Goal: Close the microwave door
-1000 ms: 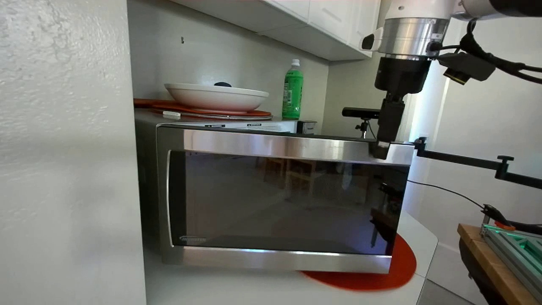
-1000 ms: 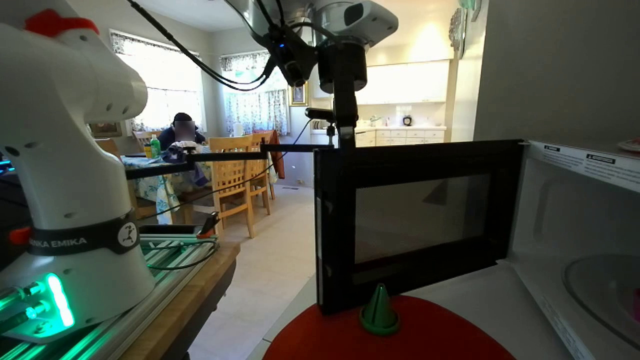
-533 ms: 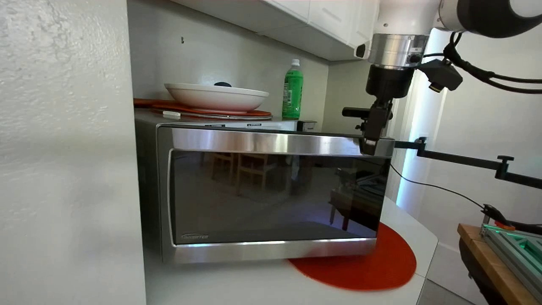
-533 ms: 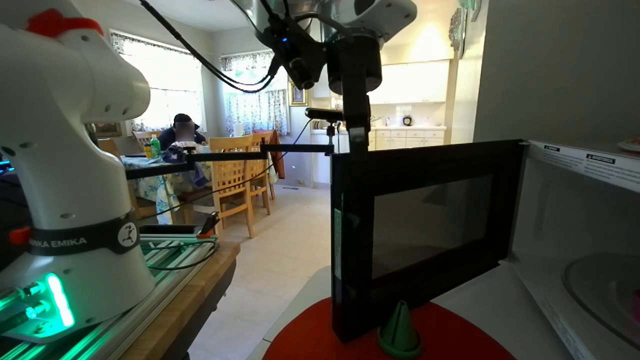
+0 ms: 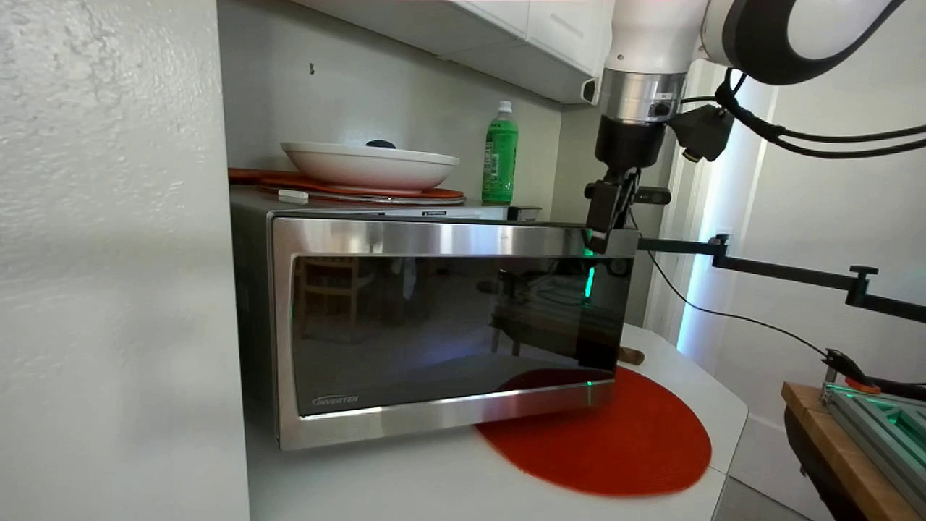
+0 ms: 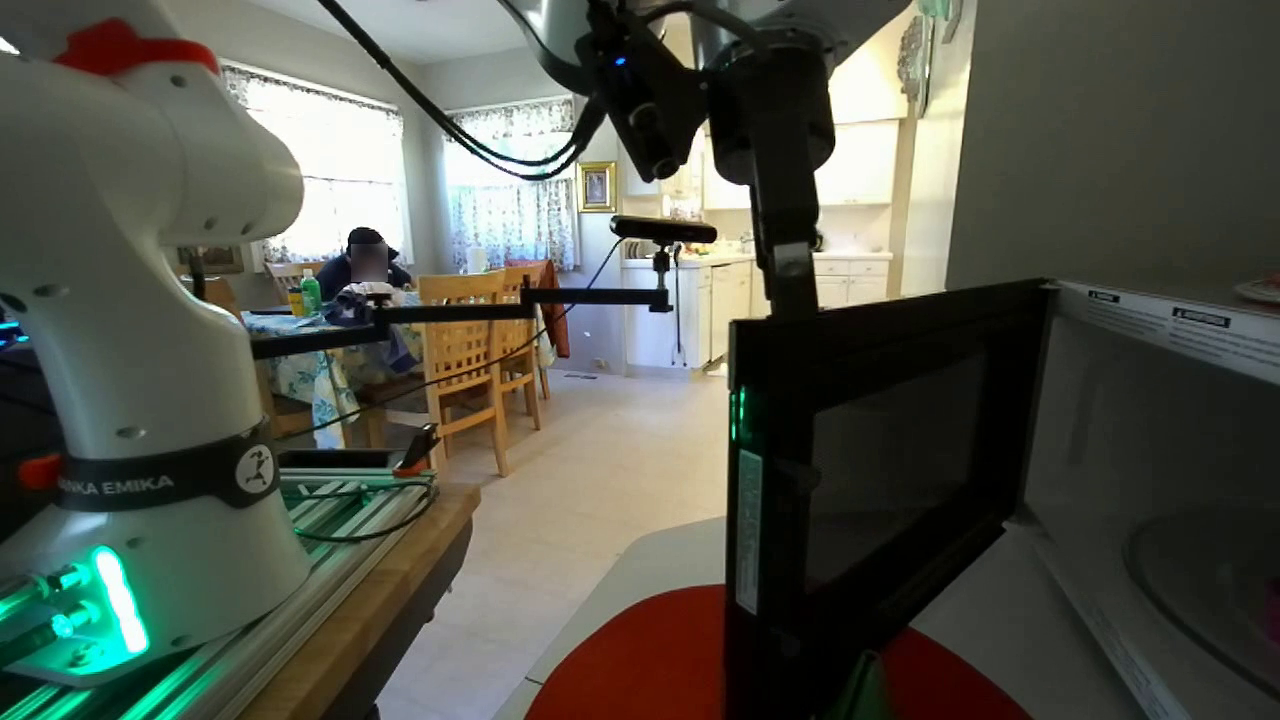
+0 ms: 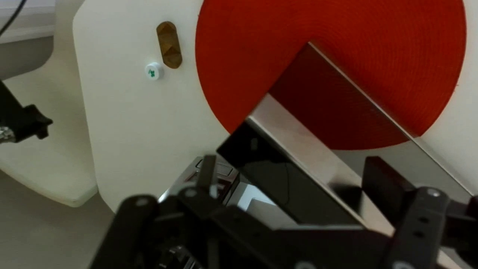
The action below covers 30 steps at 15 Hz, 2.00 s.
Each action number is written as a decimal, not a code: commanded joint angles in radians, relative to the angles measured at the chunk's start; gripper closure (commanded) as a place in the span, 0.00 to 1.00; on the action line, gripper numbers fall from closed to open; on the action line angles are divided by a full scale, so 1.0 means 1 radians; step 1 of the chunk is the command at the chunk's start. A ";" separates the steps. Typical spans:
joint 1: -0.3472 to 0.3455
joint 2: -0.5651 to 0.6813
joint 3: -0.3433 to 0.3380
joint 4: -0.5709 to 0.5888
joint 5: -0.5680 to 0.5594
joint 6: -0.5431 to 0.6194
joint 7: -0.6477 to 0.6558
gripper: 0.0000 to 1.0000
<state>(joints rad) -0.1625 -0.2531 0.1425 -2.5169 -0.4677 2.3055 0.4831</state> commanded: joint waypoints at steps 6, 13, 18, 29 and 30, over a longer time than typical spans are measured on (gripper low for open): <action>-0.003 0.098 -0.081 0.110 -0.134 0.026 0.075 0.00; 0.000 0.149 -0.124 0.171 -0.240 0.058 0.159 0.00; 0.004 0.194 -0.155 0.207 -0.316 0.090 0.228 0.00; 0.012 0.271 -0.223 0.260 -0.469 0.234 0.356 0.00; 0.015 0.269 -0.224 0.258 -0.477 0.232 0.360 0.00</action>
<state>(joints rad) -0.1645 -0.0028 -0.0612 -2.2766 -0.8964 2.5160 0.7935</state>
